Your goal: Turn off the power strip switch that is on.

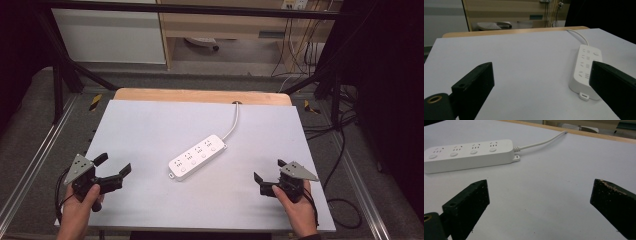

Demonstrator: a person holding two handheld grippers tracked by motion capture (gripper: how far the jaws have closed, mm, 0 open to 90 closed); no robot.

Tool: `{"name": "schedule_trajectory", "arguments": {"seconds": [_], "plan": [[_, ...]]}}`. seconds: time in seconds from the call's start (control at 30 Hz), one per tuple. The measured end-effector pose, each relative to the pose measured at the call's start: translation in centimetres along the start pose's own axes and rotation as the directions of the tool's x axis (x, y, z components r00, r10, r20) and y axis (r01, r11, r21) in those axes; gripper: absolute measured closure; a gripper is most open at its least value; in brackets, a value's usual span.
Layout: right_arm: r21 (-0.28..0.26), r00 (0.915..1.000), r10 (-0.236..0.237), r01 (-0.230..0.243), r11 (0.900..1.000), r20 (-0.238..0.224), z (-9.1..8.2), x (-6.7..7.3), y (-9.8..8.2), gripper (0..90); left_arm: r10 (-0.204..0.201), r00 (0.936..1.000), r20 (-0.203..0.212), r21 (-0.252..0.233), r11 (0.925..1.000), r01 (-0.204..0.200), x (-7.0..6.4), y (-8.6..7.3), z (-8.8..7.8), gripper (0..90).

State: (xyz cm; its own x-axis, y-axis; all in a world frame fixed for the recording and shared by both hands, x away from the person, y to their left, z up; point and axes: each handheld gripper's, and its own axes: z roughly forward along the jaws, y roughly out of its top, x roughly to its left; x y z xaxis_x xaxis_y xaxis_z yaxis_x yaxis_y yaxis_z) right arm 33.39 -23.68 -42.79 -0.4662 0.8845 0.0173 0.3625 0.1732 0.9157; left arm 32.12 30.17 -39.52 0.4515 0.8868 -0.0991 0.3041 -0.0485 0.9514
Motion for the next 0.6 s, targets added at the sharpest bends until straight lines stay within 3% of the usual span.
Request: {"name": "schedule_trajectory", "arguments": {"seconds": [0.13, 0.33, 0.6], "plan": [[0.005, 0.9999, -0.001, 0.001, 1.0, 0.012, 0.1, 0.2, -0.1, 1.7, 0.012, 0.9997, 0.024, -0.01, 0.9999, -0.012, -0.7, 0.3, 0.0, 5.7], [0.015, 0.9997, -0.025, 0.025, 1.0, -0.002, 0.3, 0.7, 0.0, 2.1, -0.008, 0.9975, 0.071, -0.014, 0.9999, 0.009, -2.1, 0.9, 0.3, 7.1], [0.02, 0.9997, -0.019, 0.02, 1.0, -0.016, 0.2, 1.0, -0.1, 1.8, 0.011, 0.9965, 0.083, 0.005, 0.9999, -0.011, -3.6, 2.1, 1.3, 6.5]]}}
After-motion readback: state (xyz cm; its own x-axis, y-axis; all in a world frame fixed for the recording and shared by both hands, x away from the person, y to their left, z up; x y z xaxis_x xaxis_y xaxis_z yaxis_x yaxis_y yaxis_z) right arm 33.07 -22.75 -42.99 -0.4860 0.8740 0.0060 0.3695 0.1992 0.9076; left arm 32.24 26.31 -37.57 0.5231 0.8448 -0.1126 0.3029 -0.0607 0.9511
